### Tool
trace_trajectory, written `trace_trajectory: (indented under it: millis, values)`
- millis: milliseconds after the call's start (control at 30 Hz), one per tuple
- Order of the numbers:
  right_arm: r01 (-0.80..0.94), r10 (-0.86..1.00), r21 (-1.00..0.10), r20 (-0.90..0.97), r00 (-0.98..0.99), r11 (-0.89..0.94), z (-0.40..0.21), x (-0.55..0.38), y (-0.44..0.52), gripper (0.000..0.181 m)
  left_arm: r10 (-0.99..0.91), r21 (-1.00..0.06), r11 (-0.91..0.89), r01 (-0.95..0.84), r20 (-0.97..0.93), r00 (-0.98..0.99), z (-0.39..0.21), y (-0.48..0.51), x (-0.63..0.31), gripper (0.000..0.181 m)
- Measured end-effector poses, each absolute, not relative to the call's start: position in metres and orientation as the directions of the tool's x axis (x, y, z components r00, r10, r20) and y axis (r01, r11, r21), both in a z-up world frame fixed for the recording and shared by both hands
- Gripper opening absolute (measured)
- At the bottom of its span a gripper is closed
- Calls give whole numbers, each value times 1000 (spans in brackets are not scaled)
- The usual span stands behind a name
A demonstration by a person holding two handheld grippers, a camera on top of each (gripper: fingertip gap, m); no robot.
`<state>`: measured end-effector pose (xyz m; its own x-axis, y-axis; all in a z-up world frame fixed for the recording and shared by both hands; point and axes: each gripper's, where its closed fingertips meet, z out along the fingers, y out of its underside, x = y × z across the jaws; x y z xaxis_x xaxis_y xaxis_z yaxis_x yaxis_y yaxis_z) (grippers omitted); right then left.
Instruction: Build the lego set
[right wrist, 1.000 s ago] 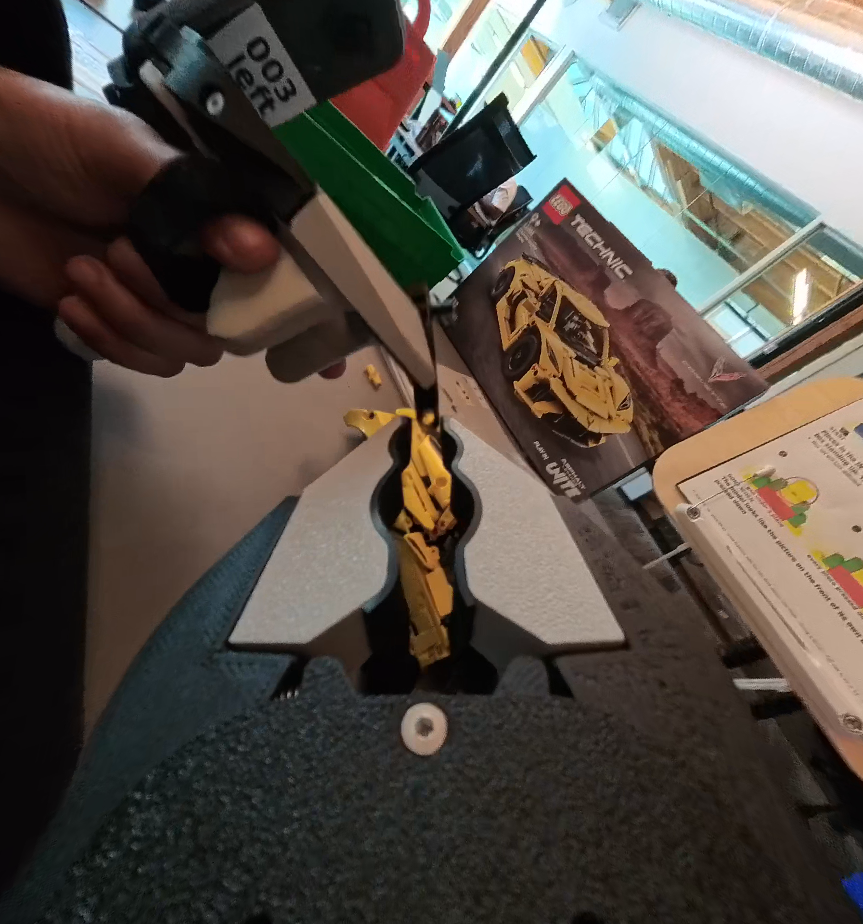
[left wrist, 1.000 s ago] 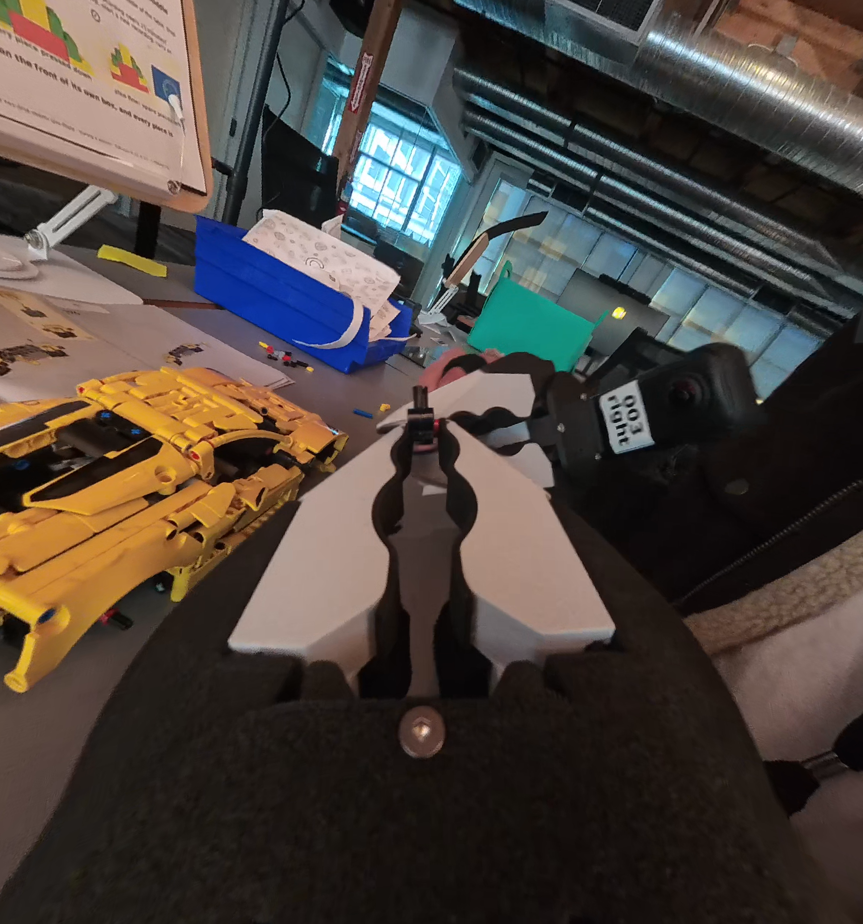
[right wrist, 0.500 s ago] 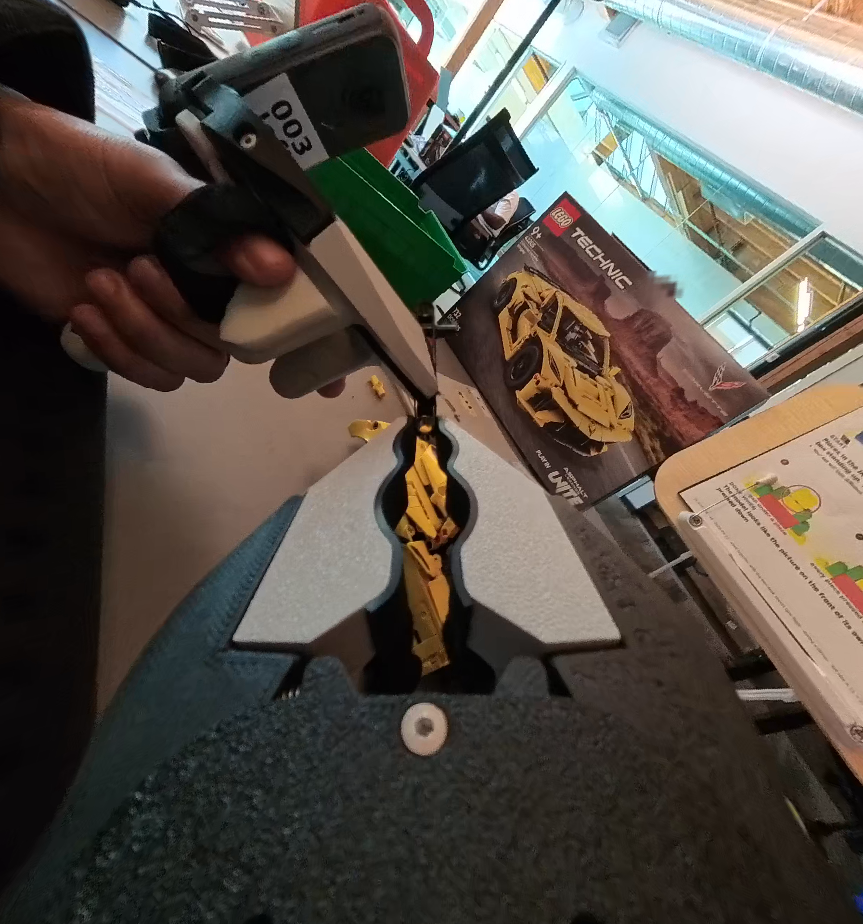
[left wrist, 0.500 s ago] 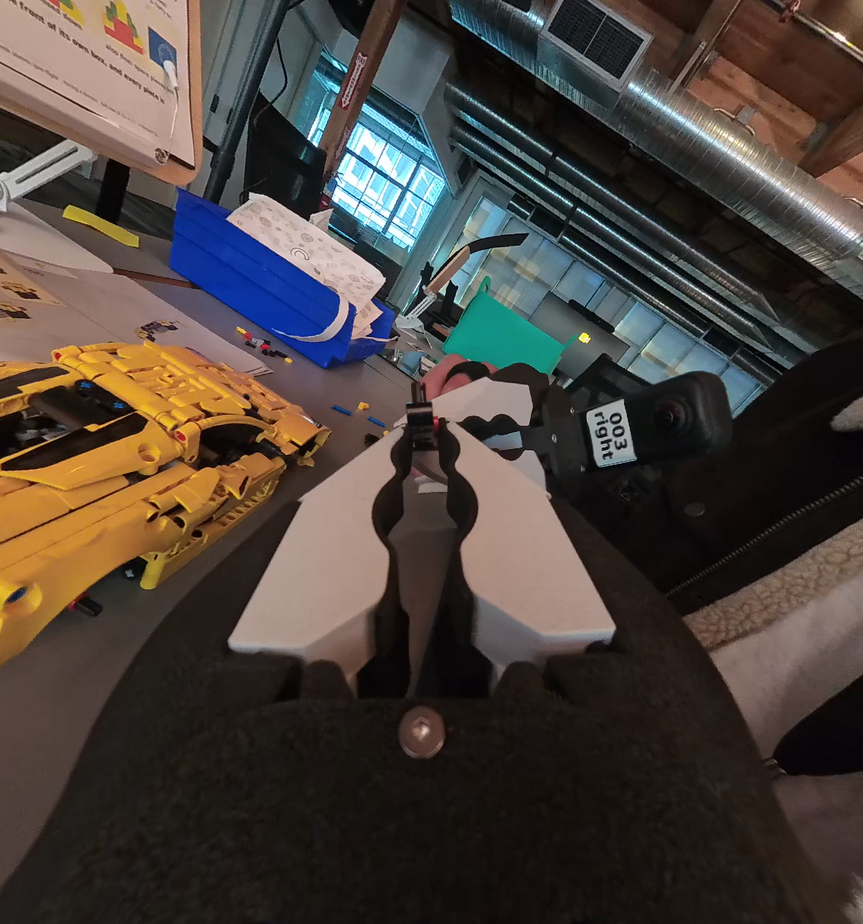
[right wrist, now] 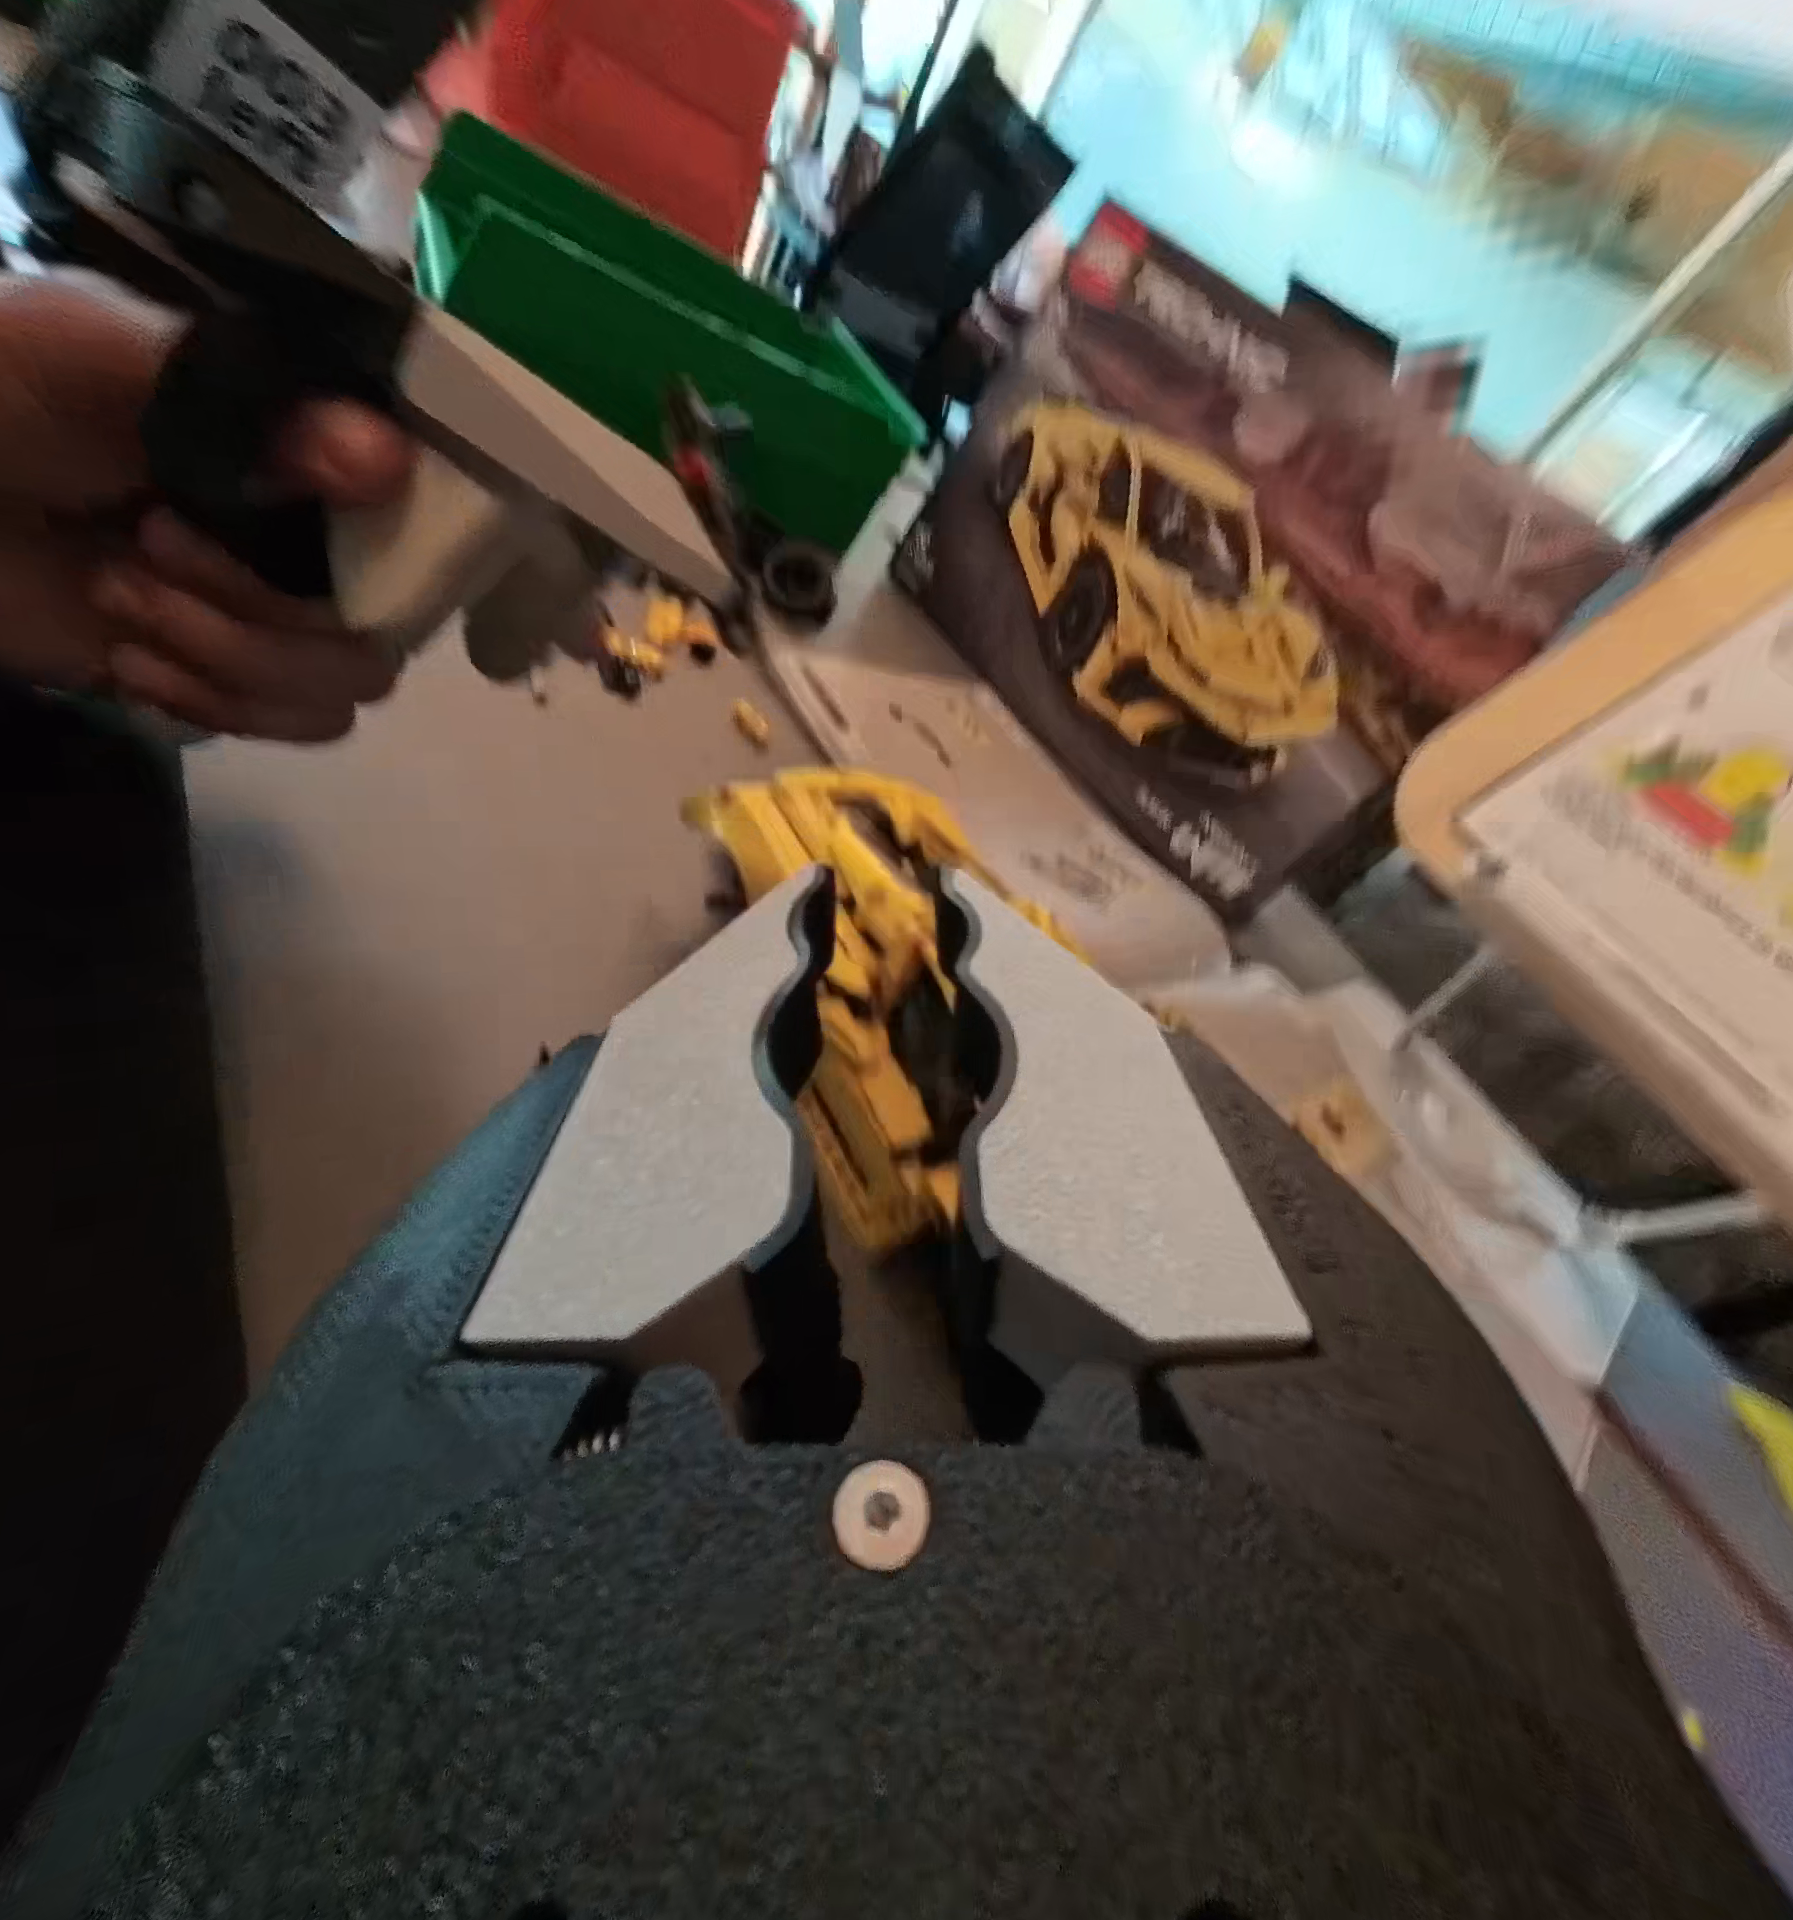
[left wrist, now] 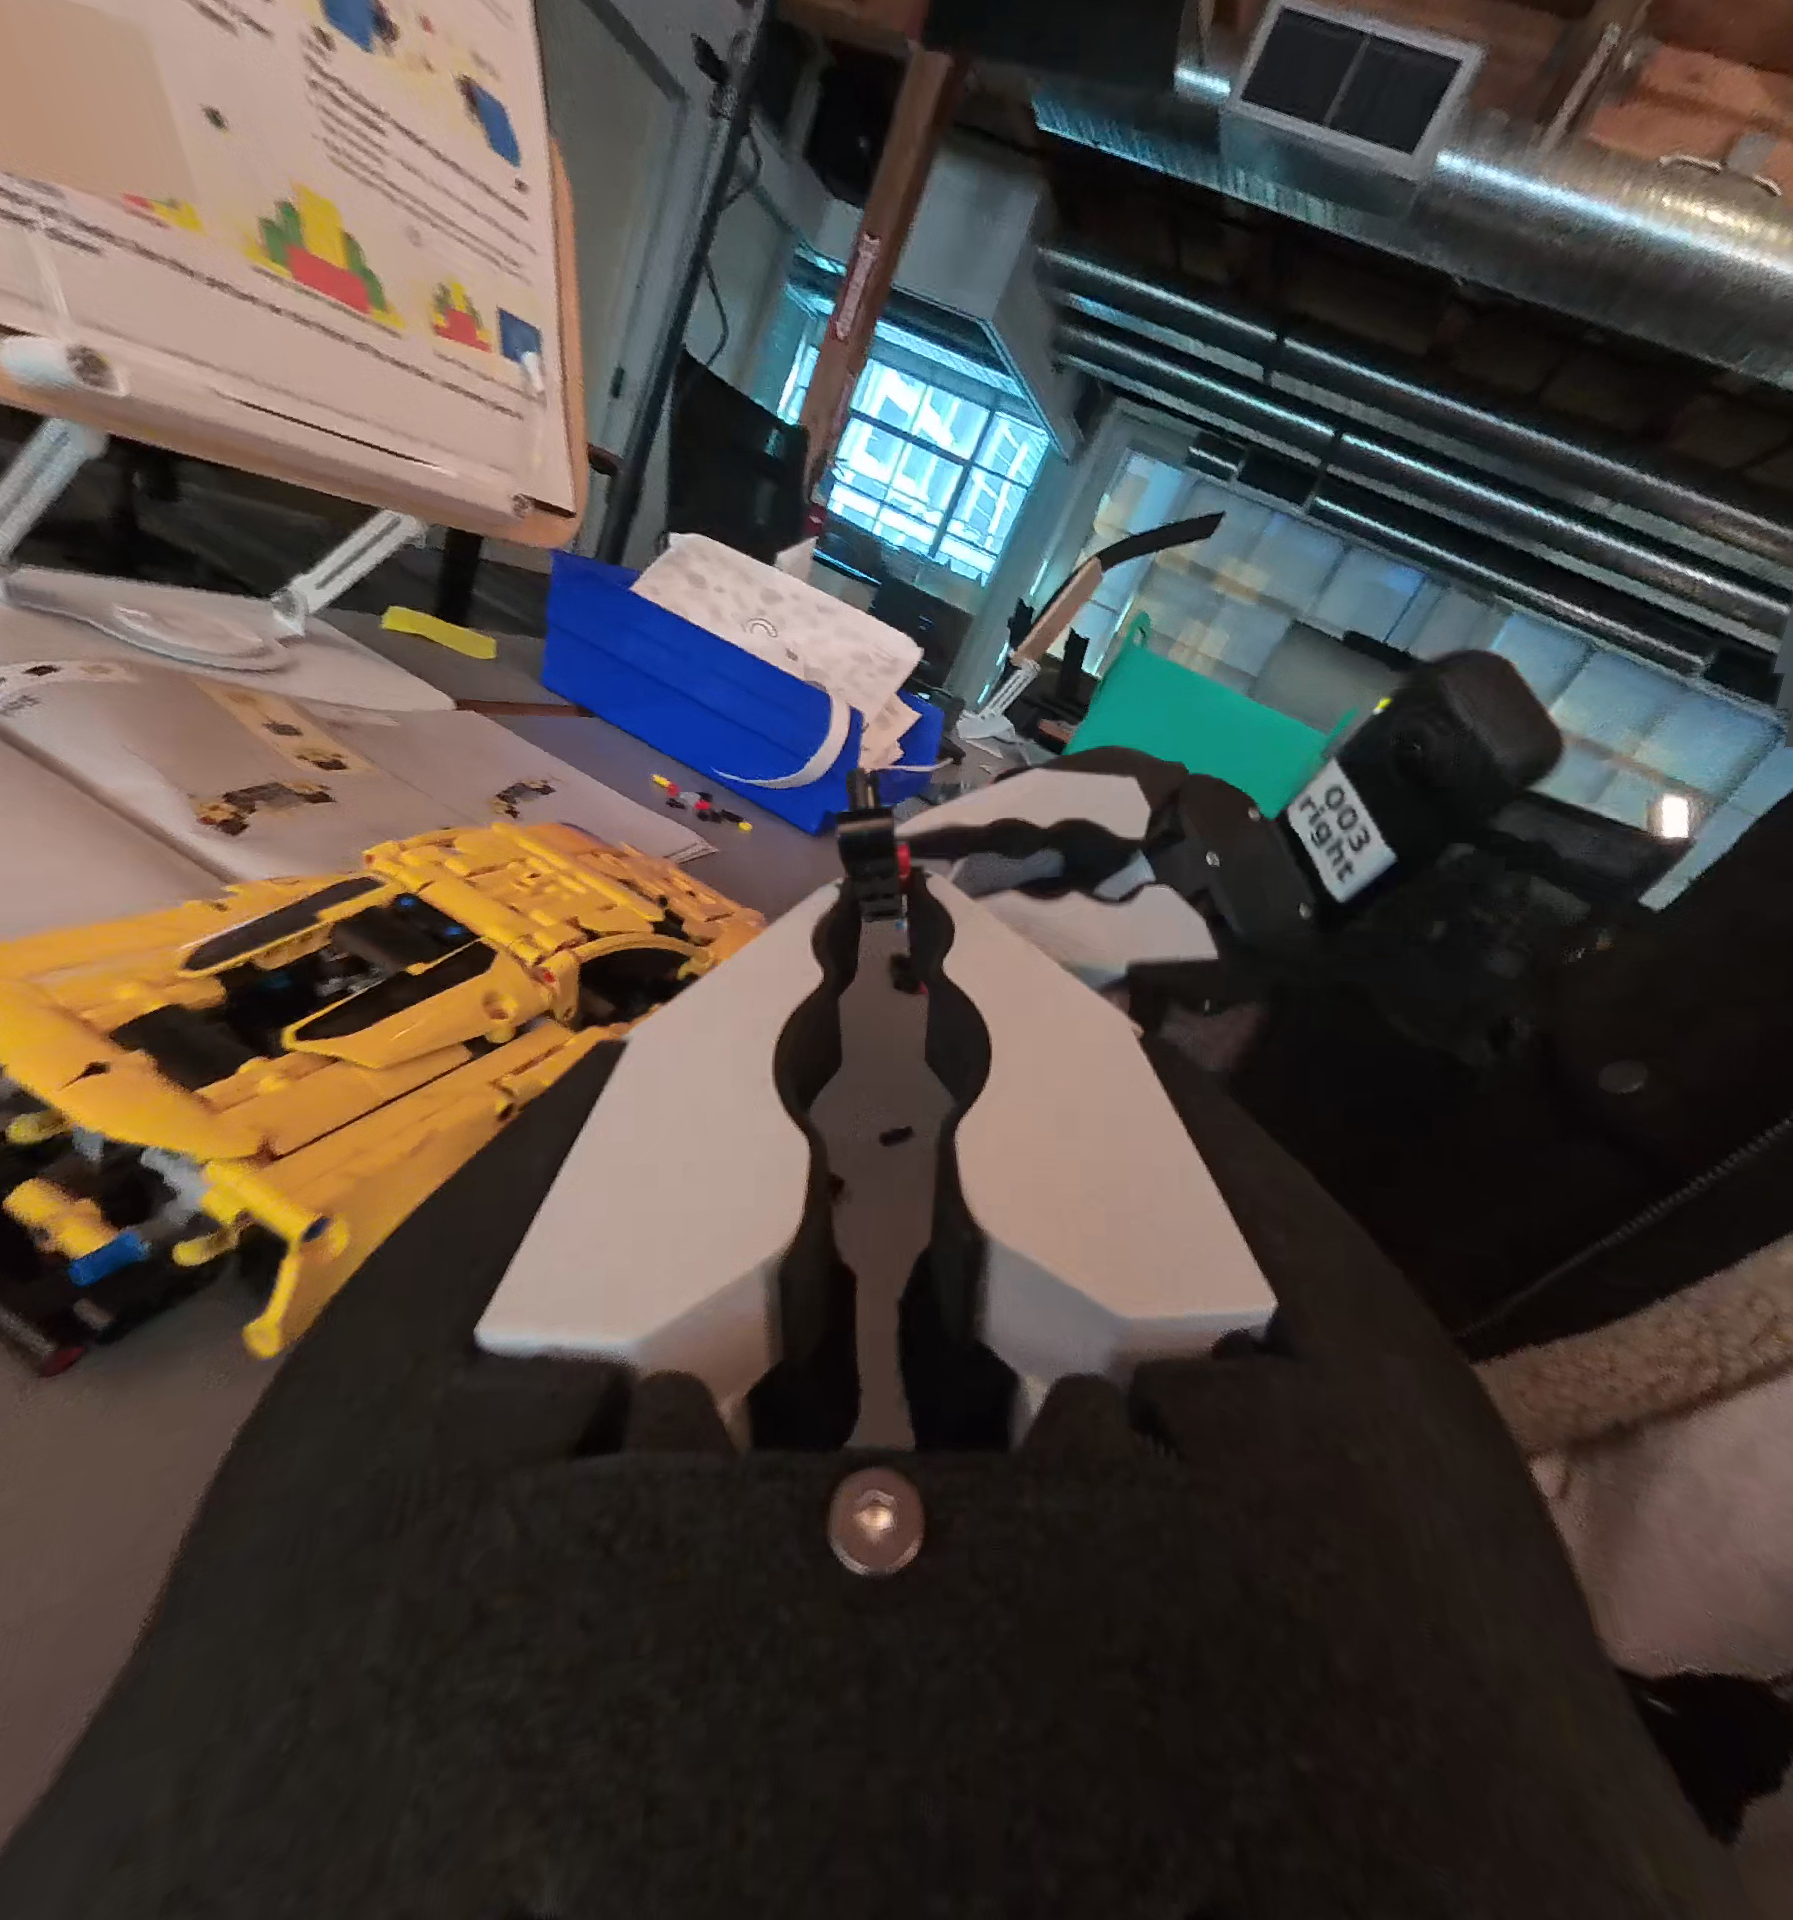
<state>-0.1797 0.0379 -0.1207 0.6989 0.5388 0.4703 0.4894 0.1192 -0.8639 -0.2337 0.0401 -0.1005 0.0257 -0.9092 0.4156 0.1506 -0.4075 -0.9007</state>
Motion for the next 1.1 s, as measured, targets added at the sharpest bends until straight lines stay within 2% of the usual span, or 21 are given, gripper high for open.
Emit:
trace_trajectory:
  millis: [133, 200, 267, 367, 467, 600, 700, 800, 967, 1100]
  values:
    - [418, 613, -885, 216, 760, -206, -142, -108, 18, 21, -904, -901, -420, 105, 425, 34, -108, 39, -230, 9]
    - [453, 686, -806, 82, 723, -381, -173, -94, -9, 29, -907, -907, -416, 65, 419, 49, -115, 37, -226, 9]
    - [528, 712, -683, 17, 702, -505, -203, -84, -36, 28, -905, -907, -419, 40, 421, 57, -119, 37, -223, 9]
    - [573, 714, -579, -23, 700, -580, -219, -66, -67, 22, -899, -900, -433, 48, 435, 51, -118, 37, -223, 9]
    - [546, 637, -543, 27, 771, -638, -213, -22, -81, 19, -887, -888, -457, 49, 459, 48, -120, 38, -224, 9]
    - [447, 566, -597, -14, 824, -666, -204, 0, -88, 19, -882, -882, -469, 46, 470, 27, -119, 35, -222, 9]
    - [433, 625, -683, -45, 780, -589, -204, -49, -65, 22, -887, -887, -460, 33, 460, 22, -120, 32, -220, 9]
    - [471, 679, -729, 12, 734, -496, -216, -92, -37, 13, -895, -896, -443, 26, 444, 34, -121, 32, -220, 9]
    - [494, 733, -722, -26, 680, -485, -234, -115, -23, 14, -896, -896, -442, 33, 443, 22, -119, 30, -220, 9]
    - [550, 735, -717, 77, 673, -428, -238, -113, -18, 9, -895, -895, -445, 26, 446, 7, -119, 27, -219, 9]
